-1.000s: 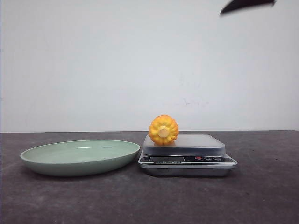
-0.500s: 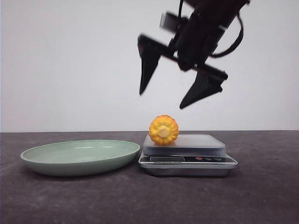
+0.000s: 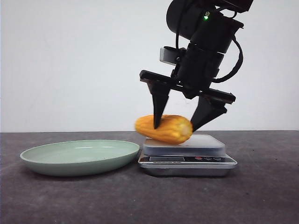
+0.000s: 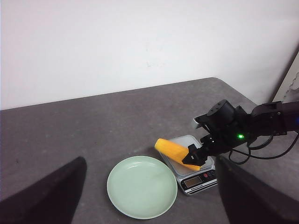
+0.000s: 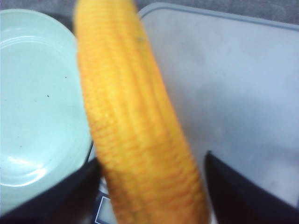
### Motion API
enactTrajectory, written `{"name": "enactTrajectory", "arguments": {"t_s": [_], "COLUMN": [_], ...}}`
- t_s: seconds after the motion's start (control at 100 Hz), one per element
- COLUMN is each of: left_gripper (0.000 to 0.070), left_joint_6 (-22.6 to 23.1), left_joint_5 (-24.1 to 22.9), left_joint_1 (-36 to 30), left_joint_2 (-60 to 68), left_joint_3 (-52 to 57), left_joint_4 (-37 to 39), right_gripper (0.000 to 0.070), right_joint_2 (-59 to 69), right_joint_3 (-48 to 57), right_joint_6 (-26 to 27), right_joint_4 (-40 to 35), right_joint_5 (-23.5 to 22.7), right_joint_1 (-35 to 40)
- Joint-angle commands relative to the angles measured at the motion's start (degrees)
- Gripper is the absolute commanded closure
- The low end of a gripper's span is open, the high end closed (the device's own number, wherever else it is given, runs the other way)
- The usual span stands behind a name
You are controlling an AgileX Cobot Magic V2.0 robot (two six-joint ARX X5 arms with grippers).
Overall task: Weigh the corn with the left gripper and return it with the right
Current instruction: 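Lower the right gripper onto the corn on the scale and close it, then lift the corn with the right gripper and carry it over the plate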
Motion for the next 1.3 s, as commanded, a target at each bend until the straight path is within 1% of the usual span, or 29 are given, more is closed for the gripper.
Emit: {"name": "enactTrajectory", "arguments": {"t_s": [0.0,0.05,0.06,0.11,0.21,0.41,0.63,0.83,0.93,1.03,1.17,1.23,1.29], "left_gripper": [0.0191,0.0191,0.0191,0.0192,0.0191,0.0192,0.0192,0.0192,0.0192,0.0192,0.0192,0.0192,0.0192], "left_joint_6": [0.37,0.37,0.37,0.37,0.37,0.35,0.37,0.37,0.83,1.73,1.88,1.86,1.86], "left_joint_5": [0.11,0.11,0.11,0.11,0.13,0.13,0.13,-0.28,-0.72,-1.22,-2.34,-2.32,-2.32], "left_joint_1": [-0.52,-0.52,-0.52,-0.52,-0.52,-0.52,-0.52,-0.52,-0.52,-0.52,-0.52,-0.52,-0.52], "left_joint_2": [0.42,0.42,0.42,0.42,0.42,0.42,0.42,0.42,0.42,0.42,0.42,0.42,0.42], "left_joint_3": [0.96,0.96,0.96,0.96,0.96,0.96,0.96,0.96,0.96,0.96,0.94,0.92,0.92], "left_joint_4": [-2.84,-2.84,-2.84,-2.84,-2.84,-2.84,-2.84,-2.82,-2.82,-2.82,-2.82,-2.82,-2.82], "right_gripper": [0.0561,0.0698,0.0700,0.0700,0.0700,0.0700,0.0700,0.0700,0.0700,0.0700,0.0700,0.0700,0.0700], "right_joint_2": [1.36,1.36,1.36,1.36,1.31,-0.92,-8.66,-14.21,-14.47,-13.77,-10.69,-8.85,-6.99], "right_joint_3": [1.20,1.20,1.20,1.20,1.20,1.20,1.20,1.20,1.20,1.20,1.20,1.20,1.20], "right_joint_6": [0.50,0.13,-0.04,-0.48,-0.42,2.14,2.84,3.13,3.65,4.00,4.28,5.90,9.46], "right_joint_4": [-0.50,-0.98,-1.07,-1.07,-0.72,2.10,11.54,20.57,24.22,24.39,21.18,19.02,17.33], "right_joint_5": [-0.24,-1.49,-1.84,-2.60,-2.56,-2.58,-3.06,-3.21,-4.81,-5.42,-3.98,-2.43,-2.01], "right_joint_1": [0.33,0.28,0.28,0.28,0.35,0.00,0.72,5.38,8.11,10.97,13.94,14.47,14.56]}}
